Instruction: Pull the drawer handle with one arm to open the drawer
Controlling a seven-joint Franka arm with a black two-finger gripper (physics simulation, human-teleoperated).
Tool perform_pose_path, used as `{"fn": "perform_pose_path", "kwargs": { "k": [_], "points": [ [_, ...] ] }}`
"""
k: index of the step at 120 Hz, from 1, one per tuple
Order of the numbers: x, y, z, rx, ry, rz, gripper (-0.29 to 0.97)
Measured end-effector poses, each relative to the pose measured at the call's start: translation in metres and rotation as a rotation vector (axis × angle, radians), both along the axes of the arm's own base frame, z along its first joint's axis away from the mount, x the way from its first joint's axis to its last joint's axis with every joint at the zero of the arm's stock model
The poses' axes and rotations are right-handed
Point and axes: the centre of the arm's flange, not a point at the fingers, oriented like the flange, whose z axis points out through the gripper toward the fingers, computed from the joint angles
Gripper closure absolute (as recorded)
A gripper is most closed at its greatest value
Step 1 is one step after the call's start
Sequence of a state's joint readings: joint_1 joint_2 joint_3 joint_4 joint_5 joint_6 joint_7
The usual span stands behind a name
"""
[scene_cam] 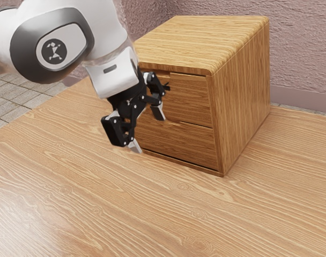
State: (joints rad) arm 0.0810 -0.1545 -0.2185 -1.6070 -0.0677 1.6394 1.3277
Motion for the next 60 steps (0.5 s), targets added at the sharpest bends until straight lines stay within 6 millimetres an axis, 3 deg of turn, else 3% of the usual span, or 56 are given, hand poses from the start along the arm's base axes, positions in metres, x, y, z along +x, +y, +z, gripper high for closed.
{"fn": "perform_pose_path", "kwargs": {
  "k": [27,60],
  "points": [
    [0.011,0.039,-0.001,-0.017,-0.047,0.063,0.0],
    [0.016,0.041,0.003,-0.015,-0.095,0.066,0.0]
  ]
}}
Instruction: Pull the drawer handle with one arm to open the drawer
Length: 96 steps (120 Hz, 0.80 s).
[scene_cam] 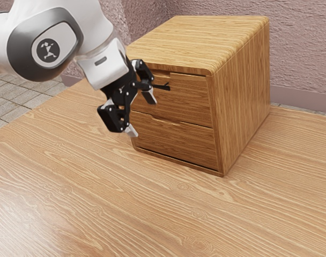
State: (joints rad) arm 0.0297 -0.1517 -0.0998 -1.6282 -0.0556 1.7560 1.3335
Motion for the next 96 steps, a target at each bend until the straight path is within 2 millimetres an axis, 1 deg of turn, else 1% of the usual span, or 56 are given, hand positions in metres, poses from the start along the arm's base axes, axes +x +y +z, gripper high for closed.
{"fn": "perform_pose_path", "kwargs": {
  "k": [8,17,24,42,49,74,96],
  "points": [
    [0.002,0.004,0.001,0.0,-0.01,0.008,0.0],
    [0.003,0.016,0.003,-0.002,-0.018,0.029,0.0],
    [0.006,0.021,0.002,0.0,-0.02,0.037,0.0],
    [0.021,0.024,-0.005,0.009,-0.022,0.039,0.0],
    [0.024,0.025,-0.005,0.015,-0.032,0.04,0.0],
    [0.046,0.03,-0.004,0.029,-0.058,0.044,0.0],
    [0.05,0.038,-0.004,0.039,-0.064,0.058,0.0]
  ]
}}
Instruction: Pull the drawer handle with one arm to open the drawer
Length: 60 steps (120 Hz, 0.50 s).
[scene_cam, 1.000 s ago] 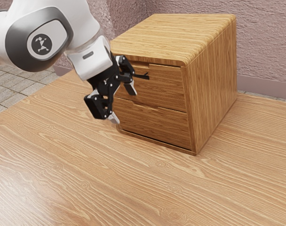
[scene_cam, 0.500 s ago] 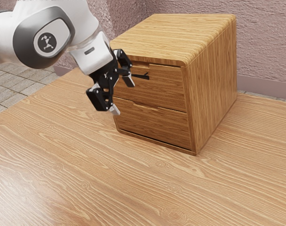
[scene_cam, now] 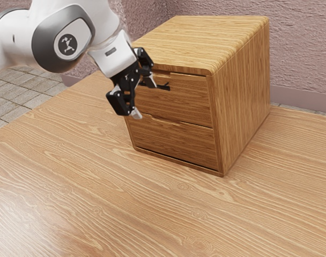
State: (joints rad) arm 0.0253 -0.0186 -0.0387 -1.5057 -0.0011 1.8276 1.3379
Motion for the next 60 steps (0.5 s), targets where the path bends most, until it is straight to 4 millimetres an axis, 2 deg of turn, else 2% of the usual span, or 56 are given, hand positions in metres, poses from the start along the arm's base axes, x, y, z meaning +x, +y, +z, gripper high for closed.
{"fn": "perform_pose_path", "kwargs": {
  "k": [23,47,60],
  "points": [
    [0.003,0.016,-0.003,0.002,0.001,0.027,0.0],
    [0.02,0.034,-0.005,0.002,-0.009,0.056,0.0],
    [0.024,0.037,-0.003,0.003,-0.017,0.06,0.0]
  ]
}}
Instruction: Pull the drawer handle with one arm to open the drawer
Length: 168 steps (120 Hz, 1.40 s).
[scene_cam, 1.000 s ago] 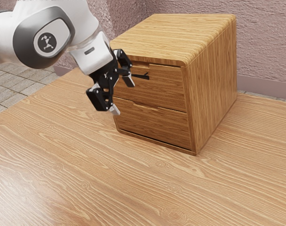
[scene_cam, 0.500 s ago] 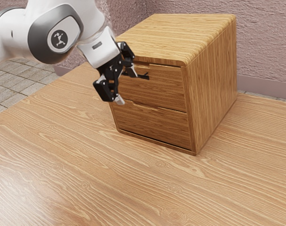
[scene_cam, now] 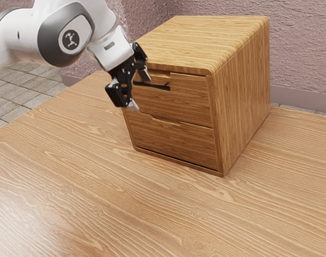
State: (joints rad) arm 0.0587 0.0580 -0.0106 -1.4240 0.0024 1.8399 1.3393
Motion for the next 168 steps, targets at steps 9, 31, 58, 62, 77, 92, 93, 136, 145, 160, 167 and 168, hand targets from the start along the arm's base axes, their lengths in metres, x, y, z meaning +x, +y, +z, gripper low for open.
{"fn": "perform_pose_path", "kwargs": {
  "k": [9,31,58,62,77,92,93,136,145,160,167,168],
  "points": [
    [0.005,-0.003,-0.001,0.0,-0.002,-0.005,0.0],
    [0.014,-0.009,-0.003,0.0,-0.005,-0.016,0.0],
    [0.02,-0.003,-0.002,0.001,-0.01,-0.004,0.0],
    [0.02,0.0,-0.002,0.001,-0.009,0.0,0.0],
    [0.023,0.002,-0.01,0.001,0.004,0.004,0.0],
    [0.025,0.002,-0.01,0.001,0.003,0.005,0.0],
    [0.025,0.002,-0.01,0.001,0.003,0.005,0.0],
    [0.035,0.003,-0.021,-0.001,0.016,0.006,0.0],
    [0.035,0.004,-0.022,-0.001,0.017,0.008,0.0],
    [0.034,0.009,-0.02,-0.001,0.013,0.017,0.0],
    [0.034,0.011,-0.02,-0.001,0.012,0.021,0.0],
    [0.034,0.012,-0.02,0.0,0.012,0.022,0.0]
  ]
}}
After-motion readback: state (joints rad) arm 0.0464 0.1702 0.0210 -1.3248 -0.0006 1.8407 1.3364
